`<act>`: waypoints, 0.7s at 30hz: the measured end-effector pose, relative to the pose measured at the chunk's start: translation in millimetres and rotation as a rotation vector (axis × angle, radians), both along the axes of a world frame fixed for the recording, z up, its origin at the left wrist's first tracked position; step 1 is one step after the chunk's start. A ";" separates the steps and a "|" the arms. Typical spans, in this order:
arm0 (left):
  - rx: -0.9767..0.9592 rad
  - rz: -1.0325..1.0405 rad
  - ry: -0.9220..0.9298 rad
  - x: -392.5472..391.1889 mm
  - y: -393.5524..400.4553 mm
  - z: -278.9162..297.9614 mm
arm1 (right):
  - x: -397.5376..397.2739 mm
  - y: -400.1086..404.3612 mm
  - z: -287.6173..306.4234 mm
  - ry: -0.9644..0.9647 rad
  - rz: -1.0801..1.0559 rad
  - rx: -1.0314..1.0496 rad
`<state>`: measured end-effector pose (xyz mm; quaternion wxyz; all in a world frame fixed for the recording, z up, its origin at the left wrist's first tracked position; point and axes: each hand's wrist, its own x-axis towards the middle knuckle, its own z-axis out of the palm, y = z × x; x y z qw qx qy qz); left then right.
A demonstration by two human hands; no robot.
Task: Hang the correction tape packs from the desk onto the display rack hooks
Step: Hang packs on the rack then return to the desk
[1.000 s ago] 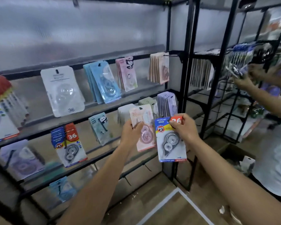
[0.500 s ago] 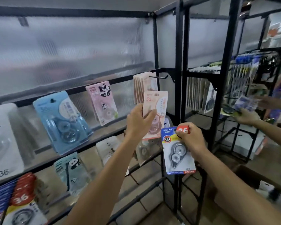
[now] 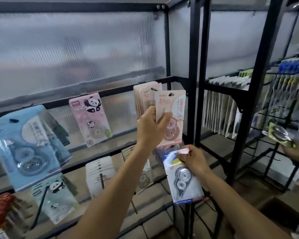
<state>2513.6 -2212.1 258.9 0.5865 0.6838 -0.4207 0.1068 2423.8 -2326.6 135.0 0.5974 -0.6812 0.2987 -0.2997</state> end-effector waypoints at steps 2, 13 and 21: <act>-0.040 0.011 -0.017 -4.0 -2.0 -1.8 | 7.1 -3.1 3.5 0.011 0.034 -0.004; -0.044 0.105 -0.001 -13.0 -10.1 0.7 | 18.7 -10.2 -5.1 -0.024 0.207 0.017; 0.121 0.294 0.165 36.4 -24.8 8.1 | 14.8 -20.4 -10.9 -0.041 0.295 0.178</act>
